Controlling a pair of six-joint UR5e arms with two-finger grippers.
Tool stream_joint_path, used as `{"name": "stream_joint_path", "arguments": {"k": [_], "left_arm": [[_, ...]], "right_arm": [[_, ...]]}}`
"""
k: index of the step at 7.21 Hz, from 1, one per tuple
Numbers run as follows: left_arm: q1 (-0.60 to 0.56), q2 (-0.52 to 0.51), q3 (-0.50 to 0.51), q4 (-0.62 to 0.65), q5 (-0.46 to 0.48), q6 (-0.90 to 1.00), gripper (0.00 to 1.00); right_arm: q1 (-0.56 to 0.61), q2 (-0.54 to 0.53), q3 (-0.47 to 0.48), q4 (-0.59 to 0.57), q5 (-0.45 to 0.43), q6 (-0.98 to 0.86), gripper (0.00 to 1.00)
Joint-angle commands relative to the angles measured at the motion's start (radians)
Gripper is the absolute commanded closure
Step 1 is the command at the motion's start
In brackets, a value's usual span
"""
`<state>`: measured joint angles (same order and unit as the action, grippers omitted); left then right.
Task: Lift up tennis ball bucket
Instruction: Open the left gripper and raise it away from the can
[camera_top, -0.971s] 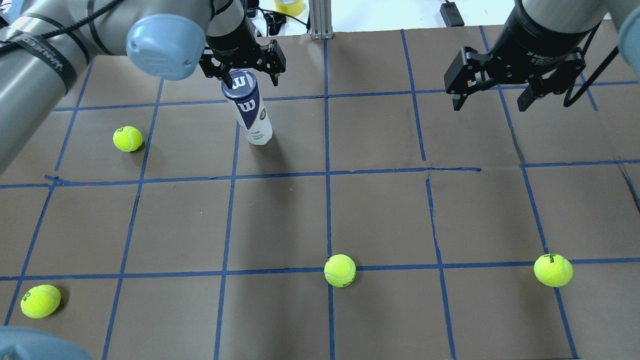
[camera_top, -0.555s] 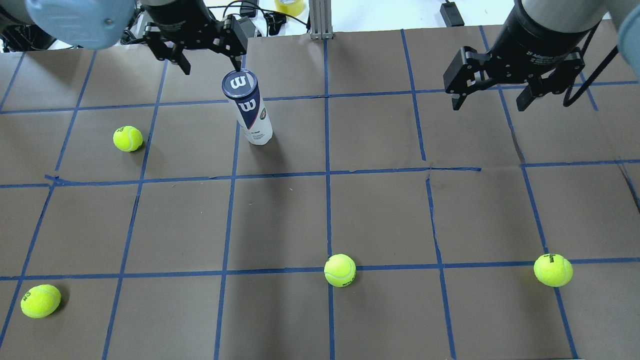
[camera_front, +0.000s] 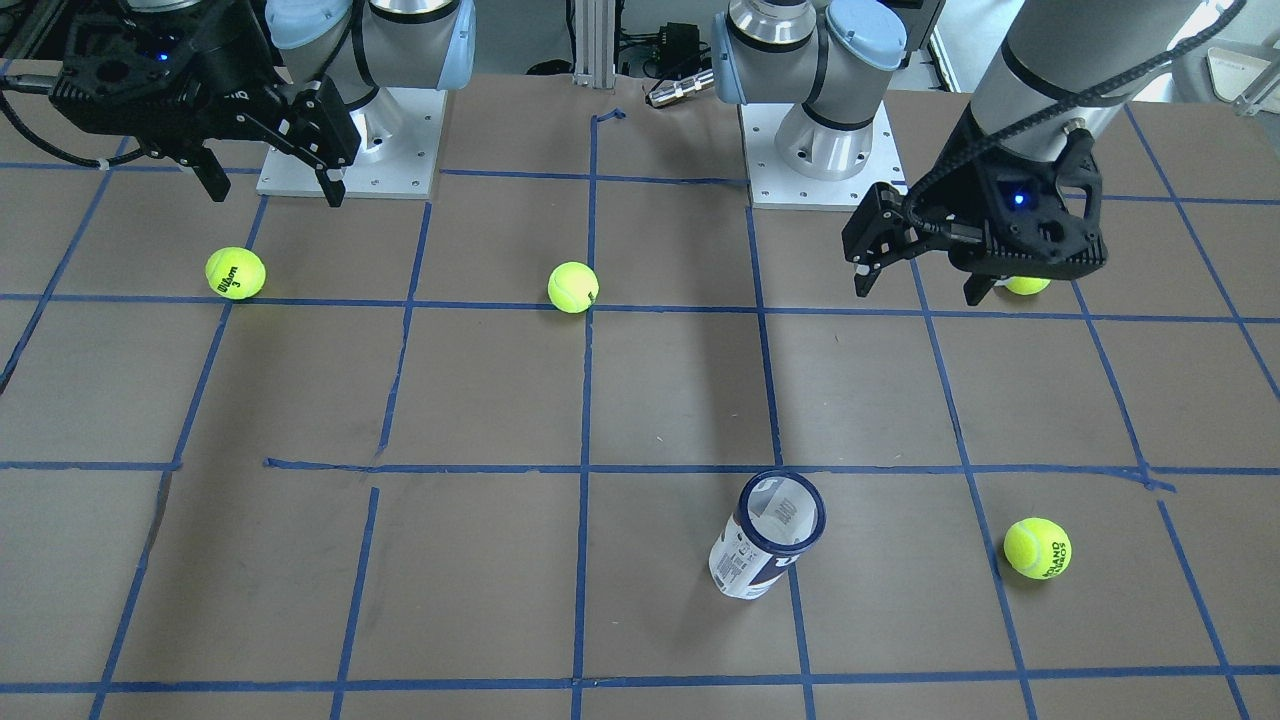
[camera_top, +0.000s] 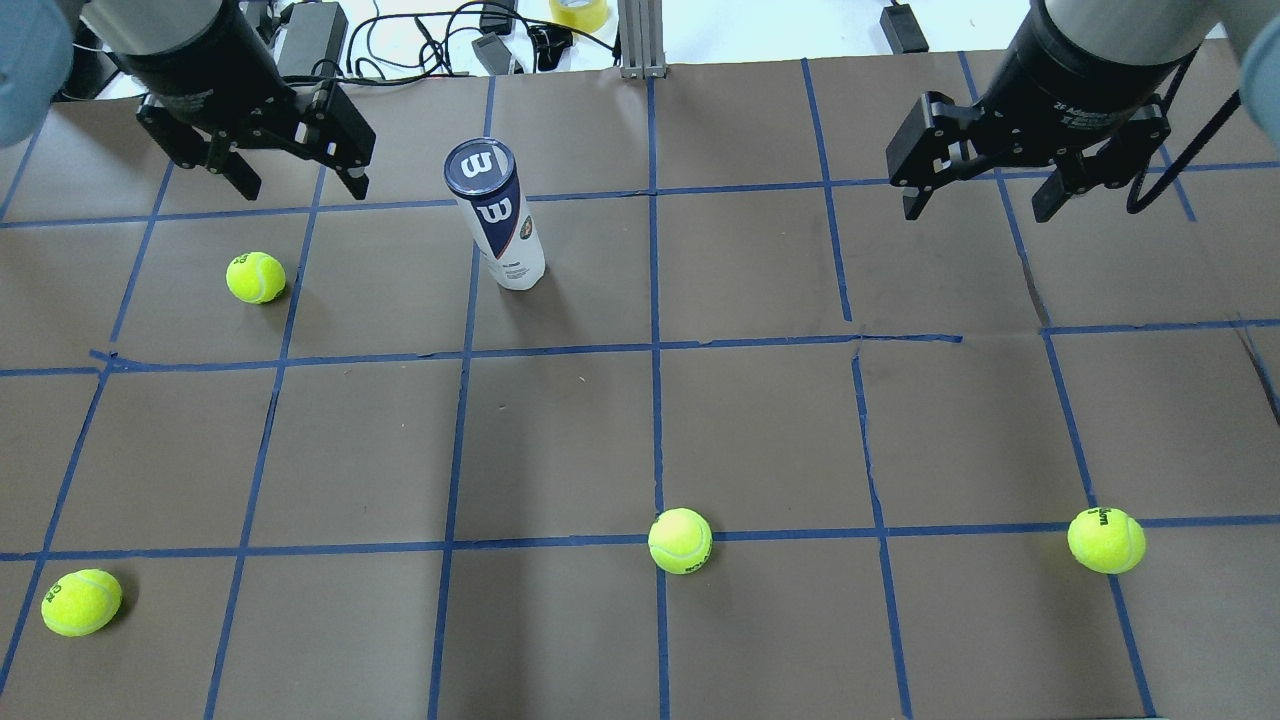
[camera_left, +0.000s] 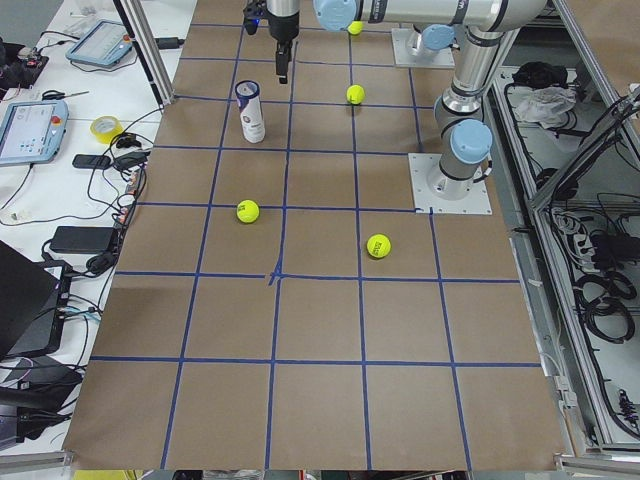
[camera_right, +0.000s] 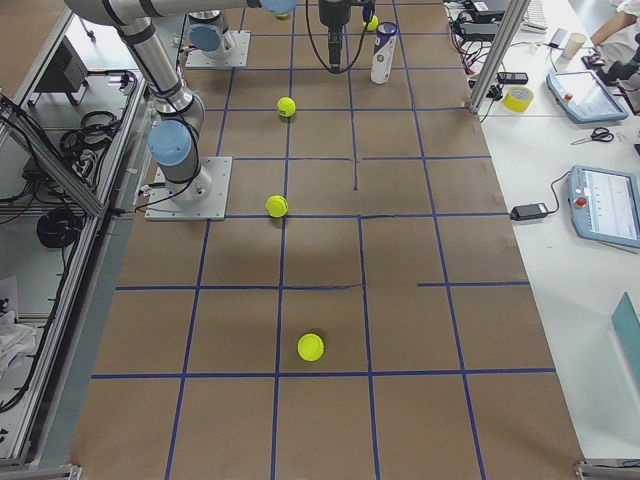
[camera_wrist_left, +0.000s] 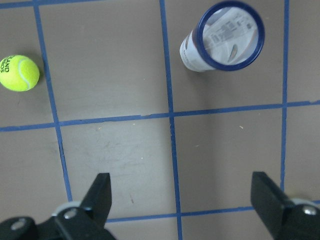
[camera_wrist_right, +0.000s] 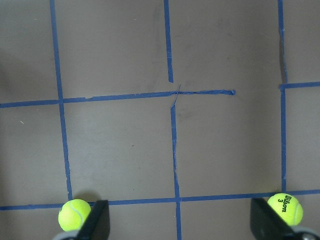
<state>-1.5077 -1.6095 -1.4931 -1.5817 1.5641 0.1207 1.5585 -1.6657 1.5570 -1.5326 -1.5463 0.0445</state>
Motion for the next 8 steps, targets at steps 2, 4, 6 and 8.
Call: {"name": "stream_joint_path", "arguments": {"k": [2,4,6,8], "left_arm": [[0.003,0.068,-0.073,0.002,-0.001,0.004,0.00],[-0.002,0.072,-0.076,0.000,-0.002,0.004,0.00],[-0.002,0.071,-0.078,0.000,-0.002,0.004,0.00],[-0.002,0.072,-0.078,0.000,-0.002,0.004,0.00]], "right_arm": [[0.002,0.006,-0.003,-0.007,0.000,-0.002,0.00],[0.009,0.015,-0.015,-0.007,0.000,-0.036,0.00],[0.025,0.053,-0.067,-0.021,-0.001,-0.061,0.00],[0.025,0.109,-0.133,0.005,-0.005,-0.061,0.00]]}}
